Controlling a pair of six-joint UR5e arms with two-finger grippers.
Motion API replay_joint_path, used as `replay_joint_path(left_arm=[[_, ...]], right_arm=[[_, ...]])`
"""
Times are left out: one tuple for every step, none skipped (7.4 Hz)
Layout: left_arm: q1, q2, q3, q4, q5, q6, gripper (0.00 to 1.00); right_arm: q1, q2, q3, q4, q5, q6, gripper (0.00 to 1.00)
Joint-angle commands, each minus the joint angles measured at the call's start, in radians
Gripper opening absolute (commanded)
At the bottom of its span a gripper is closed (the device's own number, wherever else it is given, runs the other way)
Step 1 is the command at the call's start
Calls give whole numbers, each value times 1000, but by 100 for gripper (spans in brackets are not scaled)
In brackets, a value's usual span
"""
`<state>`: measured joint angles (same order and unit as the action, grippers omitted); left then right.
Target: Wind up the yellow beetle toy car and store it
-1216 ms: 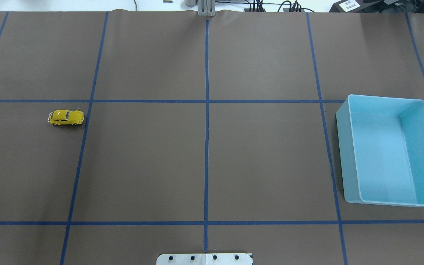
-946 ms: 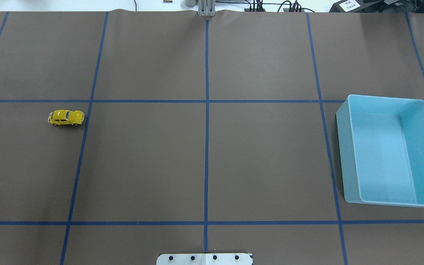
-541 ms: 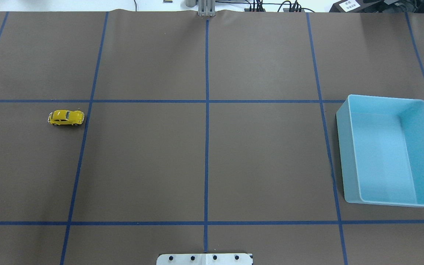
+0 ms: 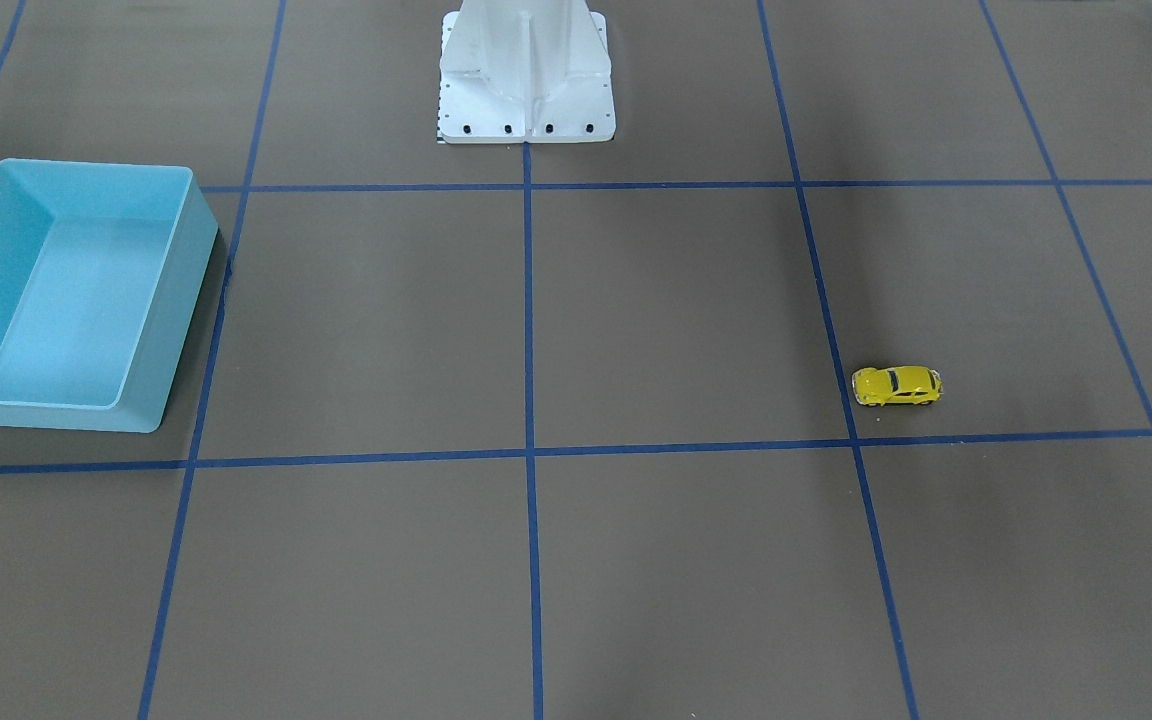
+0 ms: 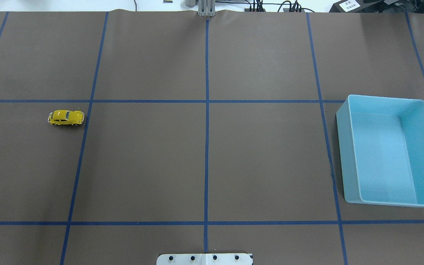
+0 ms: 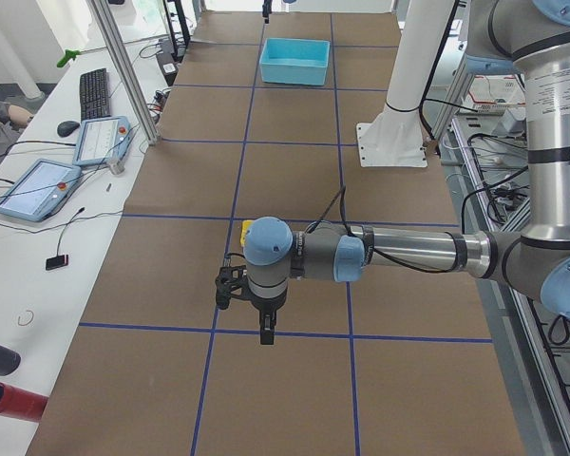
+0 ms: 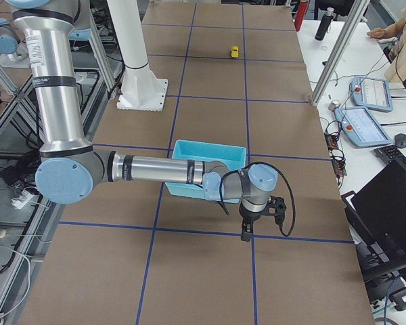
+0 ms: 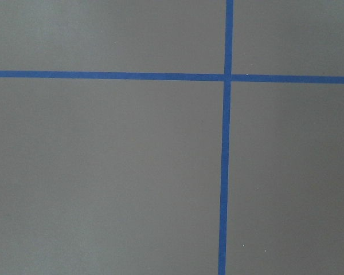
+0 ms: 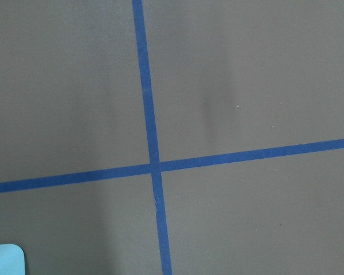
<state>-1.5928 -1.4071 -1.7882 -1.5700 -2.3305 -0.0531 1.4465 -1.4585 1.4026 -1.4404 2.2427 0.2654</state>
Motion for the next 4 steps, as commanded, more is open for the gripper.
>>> replay_joint_path(left_arm=[[4, -12, 0, 8, -20, -2, 100], [5, -13, -3, 10, -21, -1, 100], [14, -16, -5, 8, -23, 2, 100], [22, -21, -10, 8, -30, 13, 100]], right_arm=[[0, 0, -1, 0, 0, 0, 100], [0, 0, -1, 0, 0, 0, 100], [0, 0, -1, 0, 0, 0, 100], [0, 0, -1, 0, 0, 0, 100]])
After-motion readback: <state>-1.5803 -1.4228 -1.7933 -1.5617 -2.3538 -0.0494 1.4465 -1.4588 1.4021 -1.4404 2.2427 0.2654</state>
